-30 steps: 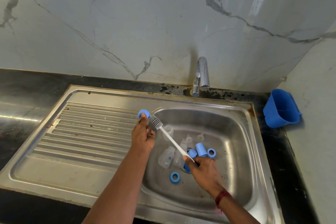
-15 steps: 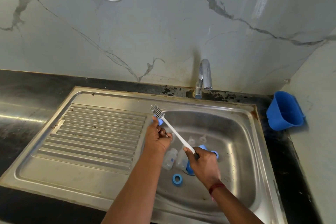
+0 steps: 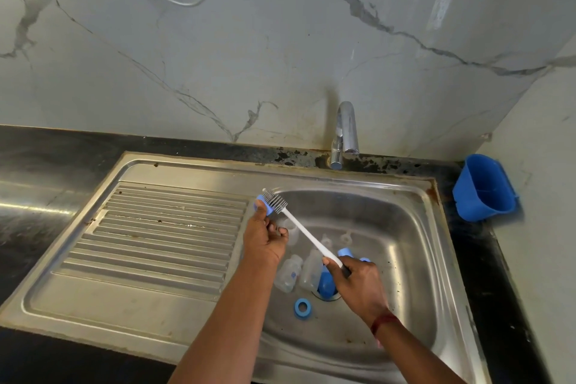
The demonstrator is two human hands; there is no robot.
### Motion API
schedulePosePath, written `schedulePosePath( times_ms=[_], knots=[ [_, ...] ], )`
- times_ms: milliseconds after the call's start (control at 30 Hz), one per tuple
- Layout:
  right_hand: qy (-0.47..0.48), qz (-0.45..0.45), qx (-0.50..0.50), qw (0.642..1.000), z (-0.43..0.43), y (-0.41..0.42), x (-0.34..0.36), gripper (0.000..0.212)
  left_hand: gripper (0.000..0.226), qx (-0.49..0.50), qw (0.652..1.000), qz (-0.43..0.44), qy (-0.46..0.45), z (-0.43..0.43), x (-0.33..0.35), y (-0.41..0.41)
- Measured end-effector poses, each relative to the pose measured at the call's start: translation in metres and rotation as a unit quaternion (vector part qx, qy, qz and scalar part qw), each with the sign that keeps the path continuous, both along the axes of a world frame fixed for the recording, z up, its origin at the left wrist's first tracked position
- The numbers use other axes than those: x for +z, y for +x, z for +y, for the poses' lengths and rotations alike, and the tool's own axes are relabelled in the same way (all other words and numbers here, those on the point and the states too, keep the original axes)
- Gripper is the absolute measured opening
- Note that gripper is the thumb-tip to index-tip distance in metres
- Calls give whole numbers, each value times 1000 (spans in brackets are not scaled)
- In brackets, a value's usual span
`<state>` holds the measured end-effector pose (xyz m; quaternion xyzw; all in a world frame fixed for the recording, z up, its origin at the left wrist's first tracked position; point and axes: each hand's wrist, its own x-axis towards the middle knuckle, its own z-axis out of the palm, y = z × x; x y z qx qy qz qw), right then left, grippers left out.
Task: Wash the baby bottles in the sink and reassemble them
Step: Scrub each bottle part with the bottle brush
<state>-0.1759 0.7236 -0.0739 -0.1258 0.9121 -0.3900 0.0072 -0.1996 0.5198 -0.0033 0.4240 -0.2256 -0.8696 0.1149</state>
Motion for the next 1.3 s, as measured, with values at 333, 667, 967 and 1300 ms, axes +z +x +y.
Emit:
schedulePosePath(
  times_ms=[333,667,967,1300],
  knots=[
    [39,-18,12,999,20,0,-2,49,14,-76,959,-95,-258,-11,-13,17],
    [17,-68,-18,997,11,-2,8,50,12,-198,932,-68,-297,3,-22,33],
    [-15,-109,-28,994,32,11,0,49,18,-129,983,-33,-123,-16,-28,47],
    [104,-77,33,991,37,3,13,41,15,-70,997,29,-29,-29,-27,39]
  ],
)
